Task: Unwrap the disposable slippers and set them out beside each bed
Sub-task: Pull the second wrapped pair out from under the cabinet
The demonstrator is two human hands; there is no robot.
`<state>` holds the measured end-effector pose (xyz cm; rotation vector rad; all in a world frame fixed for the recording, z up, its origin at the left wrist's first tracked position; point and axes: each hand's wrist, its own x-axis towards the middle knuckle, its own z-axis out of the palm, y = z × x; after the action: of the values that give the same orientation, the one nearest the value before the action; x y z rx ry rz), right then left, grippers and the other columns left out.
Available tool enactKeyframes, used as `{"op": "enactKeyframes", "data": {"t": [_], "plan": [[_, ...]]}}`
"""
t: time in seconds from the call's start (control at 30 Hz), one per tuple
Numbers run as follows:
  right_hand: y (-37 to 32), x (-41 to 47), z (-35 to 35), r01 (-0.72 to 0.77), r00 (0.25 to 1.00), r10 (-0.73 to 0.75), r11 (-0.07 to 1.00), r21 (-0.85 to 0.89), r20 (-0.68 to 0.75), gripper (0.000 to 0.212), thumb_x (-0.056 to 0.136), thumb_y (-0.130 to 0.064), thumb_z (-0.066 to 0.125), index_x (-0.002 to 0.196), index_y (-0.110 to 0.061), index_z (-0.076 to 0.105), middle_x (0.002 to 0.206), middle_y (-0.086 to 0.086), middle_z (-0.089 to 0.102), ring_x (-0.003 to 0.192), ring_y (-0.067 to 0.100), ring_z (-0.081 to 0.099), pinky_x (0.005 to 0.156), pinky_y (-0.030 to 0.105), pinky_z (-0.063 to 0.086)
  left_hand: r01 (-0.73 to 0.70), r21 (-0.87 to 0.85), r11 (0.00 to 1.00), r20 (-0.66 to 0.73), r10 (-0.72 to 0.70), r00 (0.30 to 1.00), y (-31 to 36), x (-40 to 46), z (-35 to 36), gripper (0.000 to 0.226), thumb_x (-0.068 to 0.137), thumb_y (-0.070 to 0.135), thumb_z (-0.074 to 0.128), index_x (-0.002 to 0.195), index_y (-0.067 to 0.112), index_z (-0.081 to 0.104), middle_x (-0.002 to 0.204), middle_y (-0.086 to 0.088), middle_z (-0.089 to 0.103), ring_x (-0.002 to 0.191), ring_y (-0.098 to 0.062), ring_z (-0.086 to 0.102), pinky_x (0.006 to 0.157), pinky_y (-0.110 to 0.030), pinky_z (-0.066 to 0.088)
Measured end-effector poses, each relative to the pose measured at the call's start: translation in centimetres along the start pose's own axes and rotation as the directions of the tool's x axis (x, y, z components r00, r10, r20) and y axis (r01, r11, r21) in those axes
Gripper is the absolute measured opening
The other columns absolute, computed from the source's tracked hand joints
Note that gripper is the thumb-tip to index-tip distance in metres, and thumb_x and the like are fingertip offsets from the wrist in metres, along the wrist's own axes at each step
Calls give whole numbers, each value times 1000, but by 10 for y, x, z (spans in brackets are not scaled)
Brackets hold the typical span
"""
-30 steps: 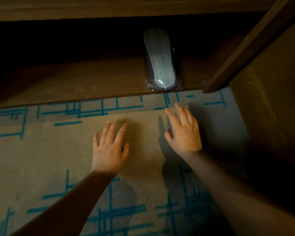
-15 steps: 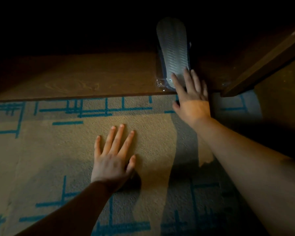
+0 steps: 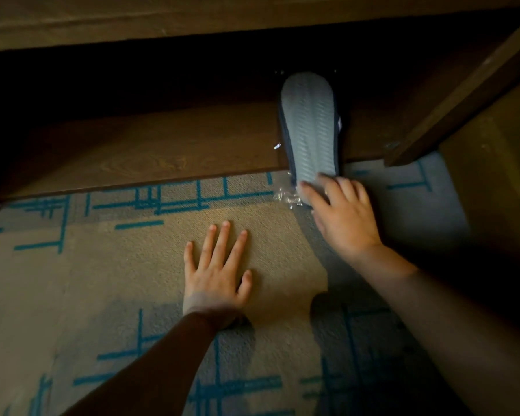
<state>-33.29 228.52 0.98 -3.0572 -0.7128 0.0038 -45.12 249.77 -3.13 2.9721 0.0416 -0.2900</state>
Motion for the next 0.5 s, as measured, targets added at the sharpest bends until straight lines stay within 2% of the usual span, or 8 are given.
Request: {"op": "enactKeyframes", "data": {"t": [0.1,0.17,0.23,0.33,0.4,0.5], "plan": [[-7,-39,10,63,997,-66,997,-54,-42,50,80,-18,58,129,-20,49,122,13,59,108,32,57,96,49,44,20,2,1000,-11,-20,1000,4,-1,-1,68,82,53,25,145,32,6,153,-1,2,143,-24,6,112,-58,8],[-12,-69,18,112,989,-119,990,-84,-92,42,82,-19,52,124,-19,55,114,12,65,100,29,61,96,47,46,63,-29,998,-8,-63,998,10,-8,0,65,85,51,19,145,32,1,154,0,-3,143,-24,-2,113,-56,1],[-19,-95,23,102,989,-108,993,-63,-101,42,79,-20,60,121,-20,59,112,11,67,100,28,61,93,44,48,131,-80,988,19,-130,991,20,-20,3,64,85,51,11,144,33,-5,155,-1,-7,142,-22,-10,113,-54,-6],[-33,-130,17,59,996,-60,998,-5,-63,44,74,-25,59,118,-26,61,112,8,68,97,26,60,74,37,54,179,-145,973,63,-172,983,34,-44,4,66,81,54,5,141,34,-12,152,1,-16,140,-22,-18,112,-51,-10],[-38,-152,11,83,995,-81,996,35,-56,44,74,-26,55,118,-27,60,112,7,67,97,25,56,67,36,53,160,-190,969,90,-146,985,39,-65,3,71,78,56,9,143,32,-6,153,2,-14,140,-22,-18,112,-50,-10],[-46,-186,5,61,998,-59,988,141,-17,55,62,-23,72,116,-28,60,114,5,65,101,22,44,70,39,55,155,-299,942,98,-131,987,46,-100,-3,75,75,56,15,145,27,15,158,1,3,143,-19,-8,114,-47,-5]]}}
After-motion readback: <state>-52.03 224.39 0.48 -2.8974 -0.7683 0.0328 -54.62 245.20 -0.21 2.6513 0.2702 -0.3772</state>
